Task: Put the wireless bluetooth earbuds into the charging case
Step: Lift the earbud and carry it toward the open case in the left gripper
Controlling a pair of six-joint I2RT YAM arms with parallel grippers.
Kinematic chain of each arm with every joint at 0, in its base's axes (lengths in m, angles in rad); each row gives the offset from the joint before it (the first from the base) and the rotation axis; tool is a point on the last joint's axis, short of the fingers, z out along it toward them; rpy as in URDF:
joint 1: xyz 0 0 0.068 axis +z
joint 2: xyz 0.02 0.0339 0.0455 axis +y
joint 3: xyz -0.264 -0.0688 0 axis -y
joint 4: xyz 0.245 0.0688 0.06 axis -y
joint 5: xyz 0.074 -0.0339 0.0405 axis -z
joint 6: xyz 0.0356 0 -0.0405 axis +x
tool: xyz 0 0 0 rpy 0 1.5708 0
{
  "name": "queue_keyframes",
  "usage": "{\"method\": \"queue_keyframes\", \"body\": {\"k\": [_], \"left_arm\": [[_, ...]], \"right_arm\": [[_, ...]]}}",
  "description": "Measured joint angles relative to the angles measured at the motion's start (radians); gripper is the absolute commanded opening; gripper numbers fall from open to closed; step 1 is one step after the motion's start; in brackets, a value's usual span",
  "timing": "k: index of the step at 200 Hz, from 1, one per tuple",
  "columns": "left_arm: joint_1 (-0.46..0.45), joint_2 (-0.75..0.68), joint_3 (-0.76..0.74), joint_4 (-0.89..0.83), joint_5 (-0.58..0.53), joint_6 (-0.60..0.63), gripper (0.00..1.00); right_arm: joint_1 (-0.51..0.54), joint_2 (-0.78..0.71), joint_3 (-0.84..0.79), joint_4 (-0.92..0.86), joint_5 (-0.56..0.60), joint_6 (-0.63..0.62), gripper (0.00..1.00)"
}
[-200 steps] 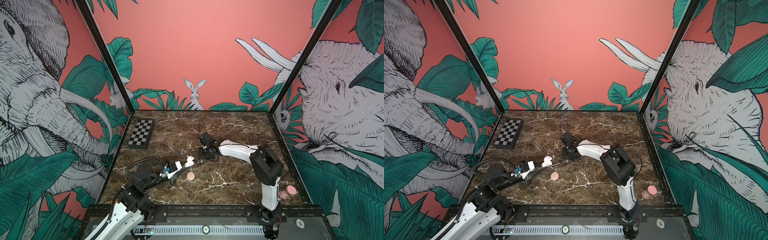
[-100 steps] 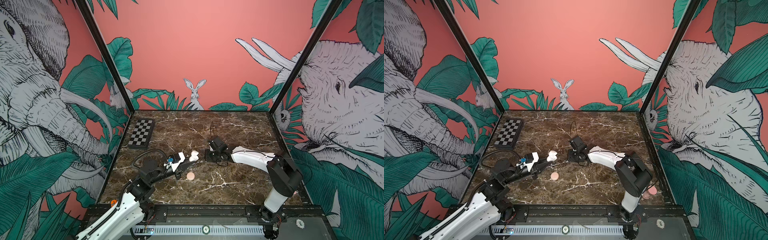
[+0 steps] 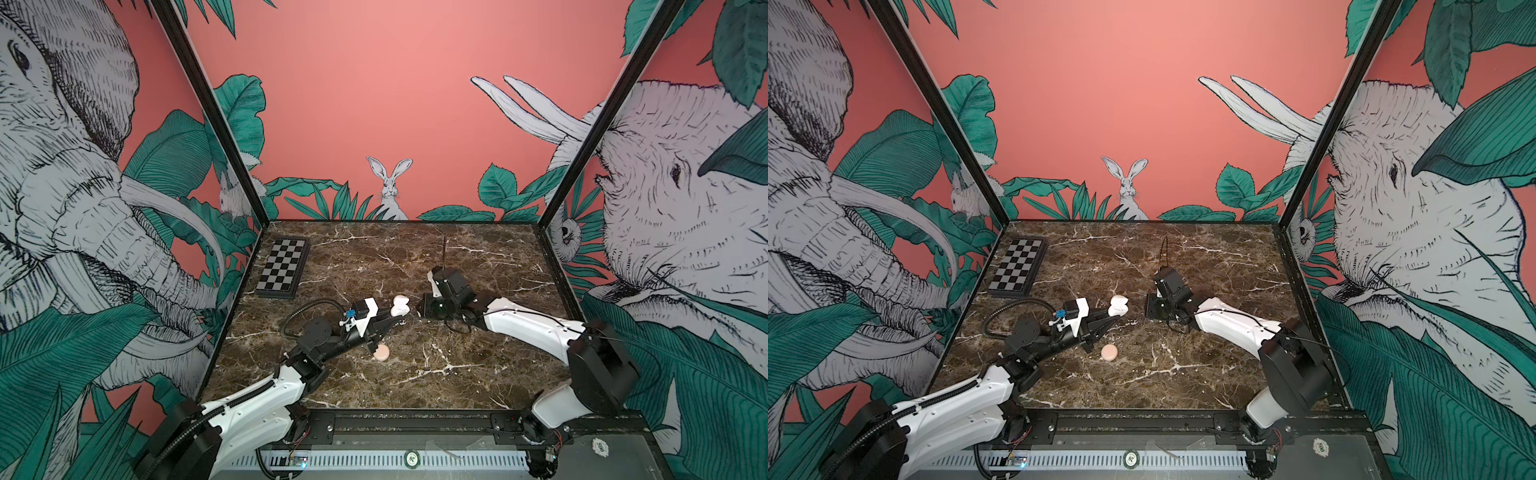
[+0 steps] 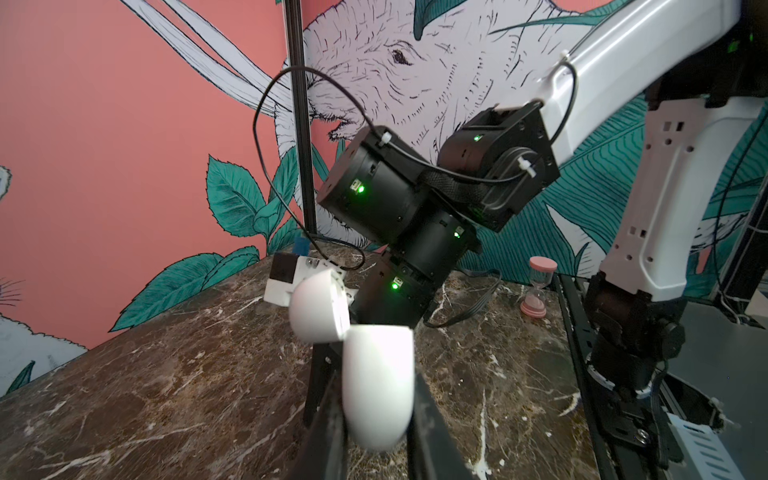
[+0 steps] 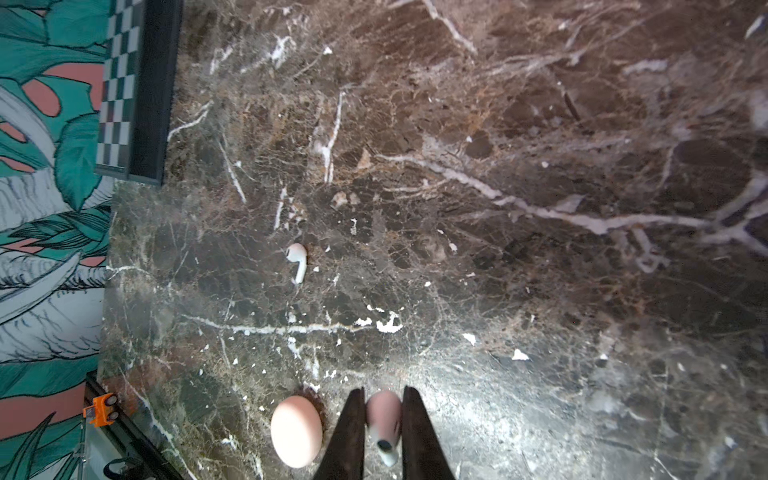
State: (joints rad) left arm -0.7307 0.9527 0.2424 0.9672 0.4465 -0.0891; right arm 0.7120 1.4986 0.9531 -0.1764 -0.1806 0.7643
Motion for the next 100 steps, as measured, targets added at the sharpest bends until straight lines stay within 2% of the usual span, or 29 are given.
{"method": "queue_keyframes", "body": {"k": [55,100], "left_arm": [[0.000,0.124,-0.054,0.264,-0.044,-0.058,0.00],[-0.005,0.184,-0.060,0.349,-0.066,-0.084,0.00]], "right_arm": [[-0.003,-0.106,-0.021,0.027,-0.002,-0.014,0.15],[-0.004,-0.197,-0.021,0.046,-0.004,-0.033,0.15]]}}
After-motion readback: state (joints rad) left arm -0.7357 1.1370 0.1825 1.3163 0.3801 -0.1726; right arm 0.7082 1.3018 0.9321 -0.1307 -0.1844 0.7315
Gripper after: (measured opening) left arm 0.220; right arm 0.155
